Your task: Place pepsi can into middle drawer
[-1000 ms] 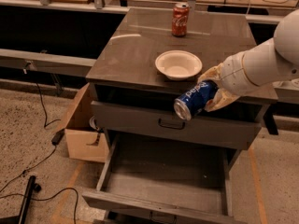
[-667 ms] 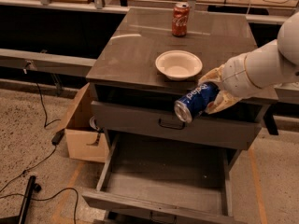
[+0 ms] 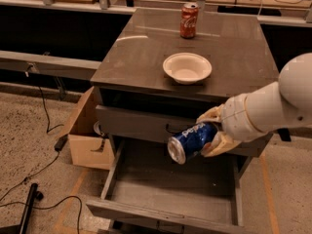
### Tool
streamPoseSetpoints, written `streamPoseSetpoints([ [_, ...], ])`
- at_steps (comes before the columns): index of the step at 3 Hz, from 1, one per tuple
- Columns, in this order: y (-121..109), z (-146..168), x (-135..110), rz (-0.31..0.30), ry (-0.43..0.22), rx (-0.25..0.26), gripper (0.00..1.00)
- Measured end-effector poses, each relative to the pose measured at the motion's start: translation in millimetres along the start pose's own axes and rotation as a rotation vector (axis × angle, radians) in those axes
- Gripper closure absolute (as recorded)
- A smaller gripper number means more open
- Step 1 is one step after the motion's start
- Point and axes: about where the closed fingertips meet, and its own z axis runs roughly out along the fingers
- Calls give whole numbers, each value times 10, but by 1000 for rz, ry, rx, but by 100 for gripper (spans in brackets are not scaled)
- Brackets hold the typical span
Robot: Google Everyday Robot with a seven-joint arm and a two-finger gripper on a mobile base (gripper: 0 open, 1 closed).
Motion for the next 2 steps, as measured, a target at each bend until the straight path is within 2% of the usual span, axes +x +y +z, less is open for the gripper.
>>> streamPoseSetpoints([
  [1,432,476,47,144,-29,-60,100],
  [2,681,1044,291,303,1,-65,100],
])
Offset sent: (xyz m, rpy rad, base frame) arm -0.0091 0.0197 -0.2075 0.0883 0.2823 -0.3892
